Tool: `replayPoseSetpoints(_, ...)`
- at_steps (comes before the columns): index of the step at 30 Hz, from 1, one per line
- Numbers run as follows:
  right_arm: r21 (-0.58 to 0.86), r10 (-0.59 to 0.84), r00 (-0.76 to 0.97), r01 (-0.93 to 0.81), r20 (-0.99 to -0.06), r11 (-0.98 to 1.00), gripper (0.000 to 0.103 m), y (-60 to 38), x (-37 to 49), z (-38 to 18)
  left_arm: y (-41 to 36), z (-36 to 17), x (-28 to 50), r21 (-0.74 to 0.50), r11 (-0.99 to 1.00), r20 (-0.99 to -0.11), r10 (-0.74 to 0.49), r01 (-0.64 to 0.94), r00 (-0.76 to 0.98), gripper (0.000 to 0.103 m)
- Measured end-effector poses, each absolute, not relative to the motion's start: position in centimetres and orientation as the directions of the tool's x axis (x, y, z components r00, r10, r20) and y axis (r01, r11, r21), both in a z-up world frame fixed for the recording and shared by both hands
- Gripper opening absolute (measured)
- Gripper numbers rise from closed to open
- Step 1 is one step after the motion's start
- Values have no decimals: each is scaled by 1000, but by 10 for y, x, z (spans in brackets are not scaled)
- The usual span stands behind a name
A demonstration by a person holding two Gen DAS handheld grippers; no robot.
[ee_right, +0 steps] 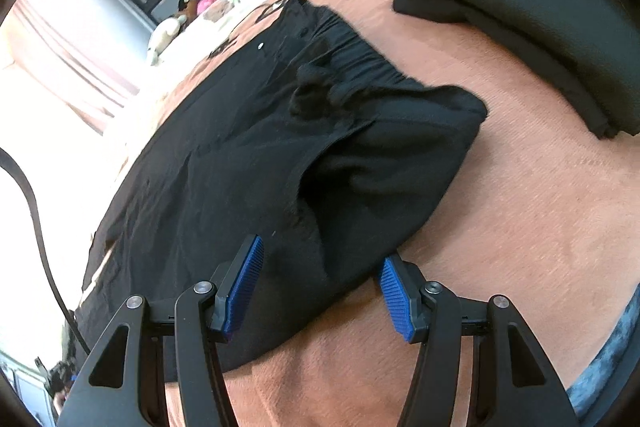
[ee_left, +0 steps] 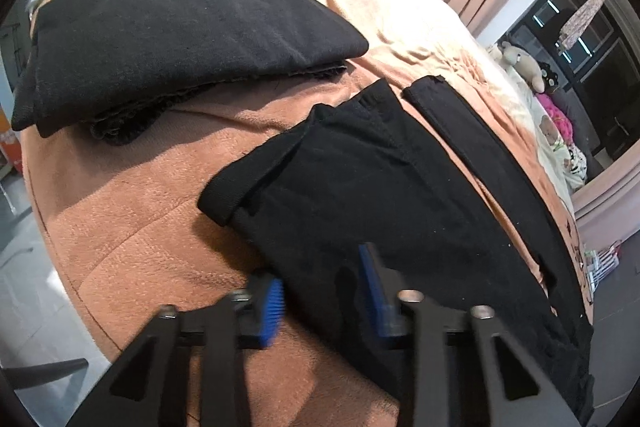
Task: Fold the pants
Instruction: 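Close the right gripper on the waistband while the left gripper grasps the other waistband corner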
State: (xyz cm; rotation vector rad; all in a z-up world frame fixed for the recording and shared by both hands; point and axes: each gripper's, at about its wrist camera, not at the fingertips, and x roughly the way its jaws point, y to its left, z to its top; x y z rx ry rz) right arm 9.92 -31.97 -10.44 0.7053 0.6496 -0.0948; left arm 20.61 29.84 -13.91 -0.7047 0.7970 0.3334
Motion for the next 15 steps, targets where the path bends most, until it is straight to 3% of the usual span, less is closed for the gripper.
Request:
replayPoseSetpoints(5,591,121,803,319,-584,741,55,-332,105,-106,304,-124,204,-448,715,-744,35,-536,668,6)
replayPoseSetpoints(6,605,123,810,318,-574,730,51,-334,104,-105,304,-121,204,-450,714,-742,35,-536,670,5)
replayPoseSetpoints(8,629,127,828,304,-545,715,32,-338,102,-101,303,-114,207,-447,717,-741,37,-534,670,3)
replayPoseSetpoints(10,622,120,834,298,-539,724,2,-341,99,-95,302,-108,211,-437,725,-742,44,-533,668,2)
replayPoseSetpoints(15,663,138,870,250,-474,705,0,-353,89,-75,294,-77,218,-434,745,-720,51,-507,692,2)
